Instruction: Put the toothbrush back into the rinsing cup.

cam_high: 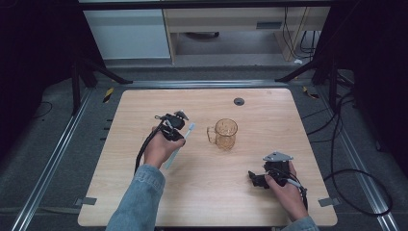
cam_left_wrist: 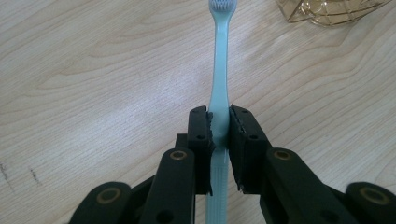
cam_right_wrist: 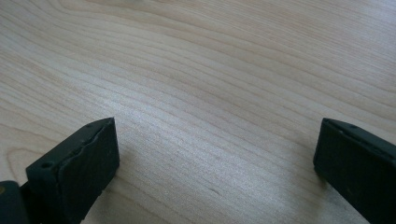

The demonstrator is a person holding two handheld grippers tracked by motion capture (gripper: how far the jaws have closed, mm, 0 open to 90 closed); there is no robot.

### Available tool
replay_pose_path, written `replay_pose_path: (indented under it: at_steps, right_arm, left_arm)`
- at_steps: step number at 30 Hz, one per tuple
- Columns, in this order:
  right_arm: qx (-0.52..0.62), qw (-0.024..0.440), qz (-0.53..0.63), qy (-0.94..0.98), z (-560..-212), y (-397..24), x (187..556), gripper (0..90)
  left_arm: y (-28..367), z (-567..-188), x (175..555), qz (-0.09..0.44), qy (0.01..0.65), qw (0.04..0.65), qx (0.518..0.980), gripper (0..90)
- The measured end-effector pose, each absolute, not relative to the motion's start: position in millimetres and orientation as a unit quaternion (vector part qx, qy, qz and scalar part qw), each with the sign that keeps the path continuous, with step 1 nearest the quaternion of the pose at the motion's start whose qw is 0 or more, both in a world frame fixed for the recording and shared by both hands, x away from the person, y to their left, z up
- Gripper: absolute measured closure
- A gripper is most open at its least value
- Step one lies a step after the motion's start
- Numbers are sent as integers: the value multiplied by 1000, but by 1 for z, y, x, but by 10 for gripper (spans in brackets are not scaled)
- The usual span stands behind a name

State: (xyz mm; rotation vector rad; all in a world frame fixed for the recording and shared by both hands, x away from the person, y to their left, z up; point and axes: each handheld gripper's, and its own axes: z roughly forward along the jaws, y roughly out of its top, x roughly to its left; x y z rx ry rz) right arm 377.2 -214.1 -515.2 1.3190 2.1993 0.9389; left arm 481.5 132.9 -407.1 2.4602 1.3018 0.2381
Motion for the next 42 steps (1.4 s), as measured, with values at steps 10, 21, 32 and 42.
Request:
replay_pose_path:
  at_steps: [10,21,32,42]
  right_arm:
    - [471,203,337,790,-515,-215,377,6]
    - [469,204,337,790,-515,-215,377,6]
    - [469,204,337,790,-515,-215,377,6]
    - [469,204,337,790,-515,-215,377,5]
  left_arm:
    - [127,-401,481,92,451,177,870,784]
    - [122,-395,475,99,443,190,871,785]
    - [114,-387,469,103,430,214,871,785]
    - [109,-376,464,123,419,238,868,785]
